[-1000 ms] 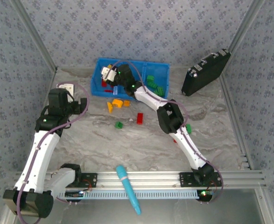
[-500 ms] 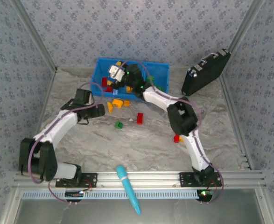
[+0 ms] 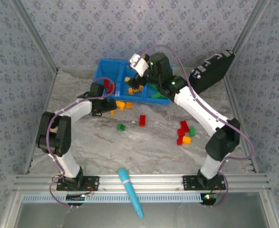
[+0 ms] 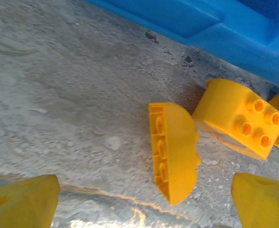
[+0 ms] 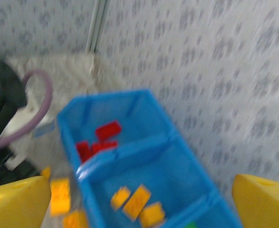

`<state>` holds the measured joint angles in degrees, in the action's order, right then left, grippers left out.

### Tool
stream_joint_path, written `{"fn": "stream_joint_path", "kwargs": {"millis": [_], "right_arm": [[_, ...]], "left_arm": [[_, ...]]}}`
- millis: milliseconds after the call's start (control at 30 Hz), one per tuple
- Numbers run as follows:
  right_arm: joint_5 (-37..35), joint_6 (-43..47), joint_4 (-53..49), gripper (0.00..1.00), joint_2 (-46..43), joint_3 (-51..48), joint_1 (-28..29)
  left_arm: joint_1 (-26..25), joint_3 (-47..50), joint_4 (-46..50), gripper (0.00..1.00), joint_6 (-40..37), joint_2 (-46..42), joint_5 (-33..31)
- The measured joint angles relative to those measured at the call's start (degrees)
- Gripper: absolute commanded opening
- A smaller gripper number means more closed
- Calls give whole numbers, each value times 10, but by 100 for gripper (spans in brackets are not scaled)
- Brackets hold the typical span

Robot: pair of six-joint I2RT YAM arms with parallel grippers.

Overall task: Sort the legos into containers by color
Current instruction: Pick up the lego from the middle-left of the table.

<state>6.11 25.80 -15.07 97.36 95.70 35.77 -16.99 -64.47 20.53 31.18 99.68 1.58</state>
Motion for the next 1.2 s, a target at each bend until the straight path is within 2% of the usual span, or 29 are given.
{"fn": "stream_joint_path", "kwargs": {"millis": [100,333,433,633,900,1200], "right_arm": [[-10,-38,-16,93,-12,-65,-6],[-31,-114,-41,92,-41,-168,-17],[-41,-130,-45,91,-60,-177,-21],[-55,-165,-44,88,-82,-179,-25],[-66,-190,-47,87,-82,-182,-23],[-82,-196,-63,87,-82,-182,-21]], "left_arm": [[-8,-16,0,88,5,22,6],[-14,-40,6,76,15,48,5],[-14,-42,15,68,14,58,-2],[-14,-57,40,63,6,90,-21],[-13,-77,58,38,-10,107,-41],[-14,-81,50,30,-44,111,-44]]}}
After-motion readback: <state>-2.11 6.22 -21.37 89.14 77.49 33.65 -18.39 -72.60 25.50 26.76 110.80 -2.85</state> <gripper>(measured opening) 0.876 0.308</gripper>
